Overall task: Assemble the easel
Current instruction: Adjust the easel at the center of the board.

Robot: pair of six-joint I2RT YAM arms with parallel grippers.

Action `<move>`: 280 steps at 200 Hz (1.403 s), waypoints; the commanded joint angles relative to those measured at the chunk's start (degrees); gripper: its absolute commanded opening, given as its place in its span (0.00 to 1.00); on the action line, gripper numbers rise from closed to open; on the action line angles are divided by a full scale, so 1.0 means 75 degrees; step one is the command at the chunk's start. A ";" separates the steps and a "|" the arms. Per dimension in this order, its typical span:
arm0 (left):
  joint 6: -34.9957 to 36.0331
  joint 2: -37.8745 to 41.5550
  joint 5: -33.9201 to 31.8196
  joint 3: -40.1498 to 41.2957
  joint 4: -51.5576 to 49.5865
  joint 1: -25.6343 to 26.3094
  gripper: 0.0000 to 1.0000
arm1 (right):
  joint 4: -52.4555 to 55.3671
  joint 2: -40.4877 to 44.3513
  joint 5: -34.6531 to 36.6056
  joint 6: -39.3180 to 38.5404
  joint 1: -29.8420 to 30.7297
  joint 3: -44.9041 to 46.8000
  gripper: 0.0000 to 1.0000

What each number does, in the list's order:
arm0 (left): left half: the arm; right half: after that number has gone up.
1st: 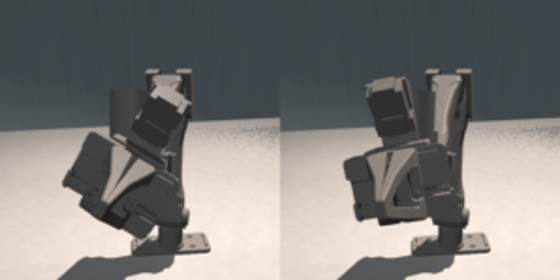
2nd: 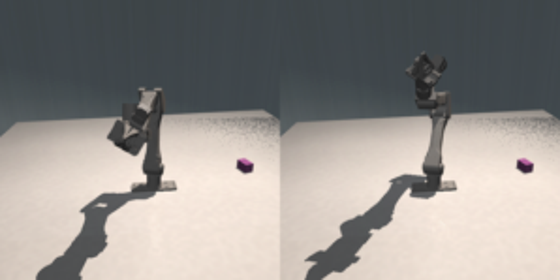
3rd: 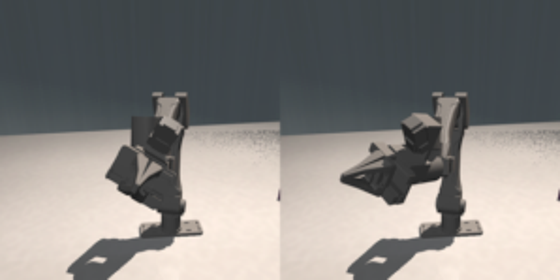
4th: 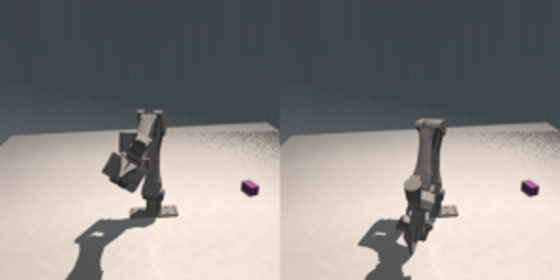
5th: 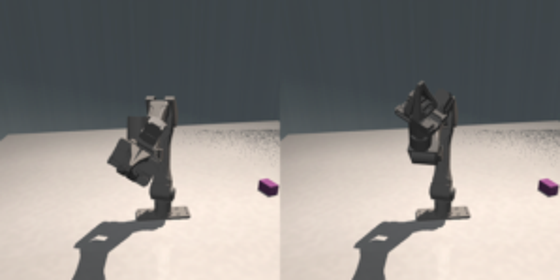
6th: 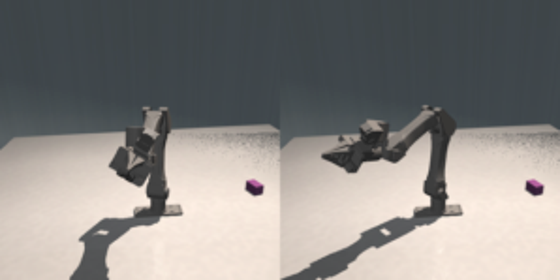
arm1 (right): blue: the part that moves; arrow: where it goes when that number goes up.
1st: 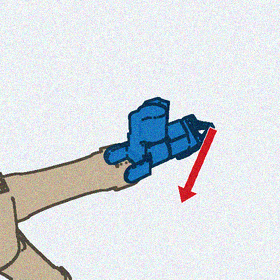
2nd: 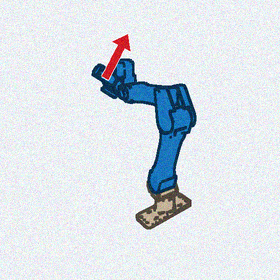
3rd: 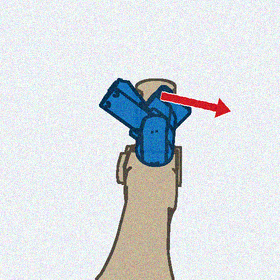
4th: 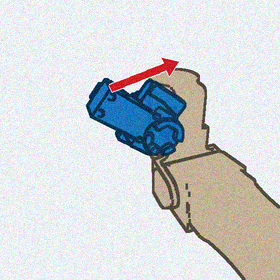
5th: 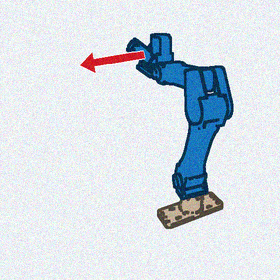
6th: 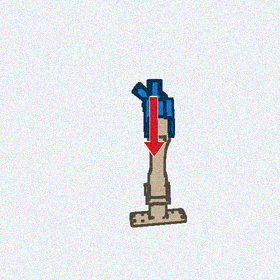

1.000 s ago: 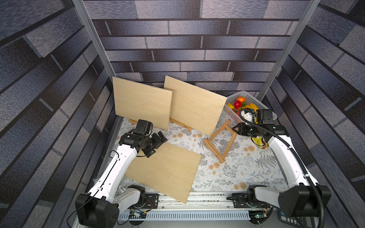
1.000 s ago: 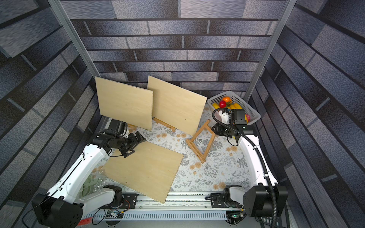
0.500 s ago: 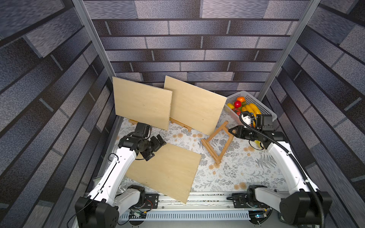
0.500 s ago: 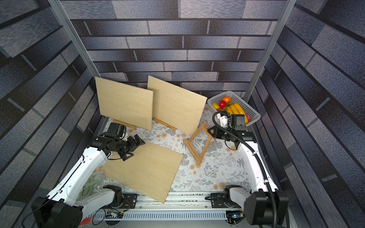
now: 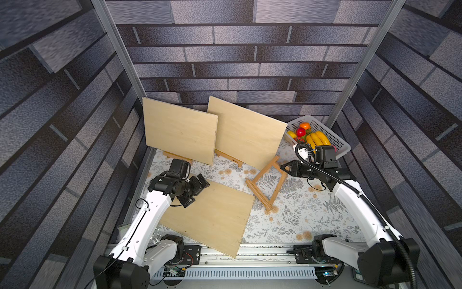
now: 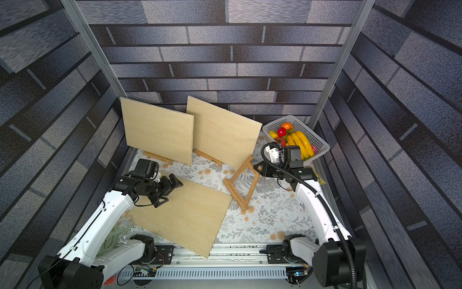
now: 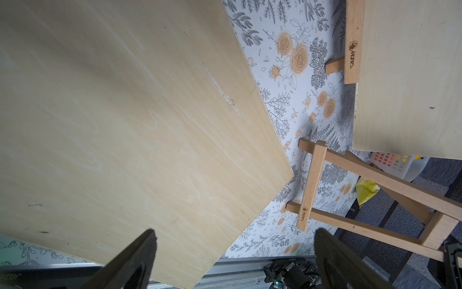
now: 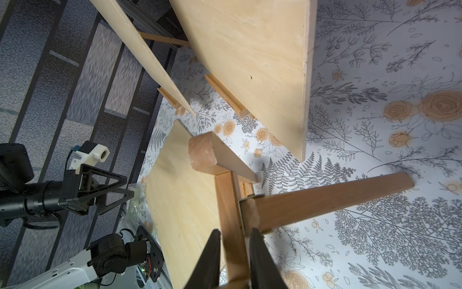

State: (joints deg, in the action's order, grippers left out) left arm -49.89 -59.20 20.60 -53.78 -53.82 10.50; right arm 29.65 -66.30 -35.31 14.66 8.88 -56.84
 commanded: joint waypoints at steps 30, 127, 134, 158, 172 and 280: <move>0.0121 0.0206 -0.0088 0.0174 -0.0245 -0.0110 1.00 | 0.0691 0.0179 0.0368 -0.0185 0.0080 0.0154 0.63; 0.2211 -0.0615 -0.1061 -0.1306 -0.1166 -0.0538 1.00 | 0.3735 0.1233 0.2756 0.0164 -0.0247 -0.2209 1.00; 0.2406 -0.0637 -0.1179 -0.1418 -0.1213 -0.0610 1.00 | 0.3929 0.1382 0.2692 0.0392 -0.0230 -0.2186 1.00; 0.3079 -0.0542 -0.1614 -0.1568 -0.1118 -0.0879 1.00 | 0.3766 0.2086 0.1632 0.0930 -0.0052 -0.1629 1.00; 0.3379 -0.0554 -0.1821 -0.1700 -0.1123 -0.1238 1.00 | 0.3618 0.2204 0.1206 0.1501 0.0485 -0.1205 1.00; 0.5286 -0.2457 -0.2770 -0.1308 0.0019 -0.2280 1.00 | 0.1157 -0.0084 0.4277 0.5123 0.7698 0.0965 1.00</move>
State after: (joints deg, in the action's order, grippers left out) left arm -15.92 -74.91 2.15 -65.30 -57.17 -4.47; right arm 46.76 -60.82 -5.54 46.70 62.96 -49.54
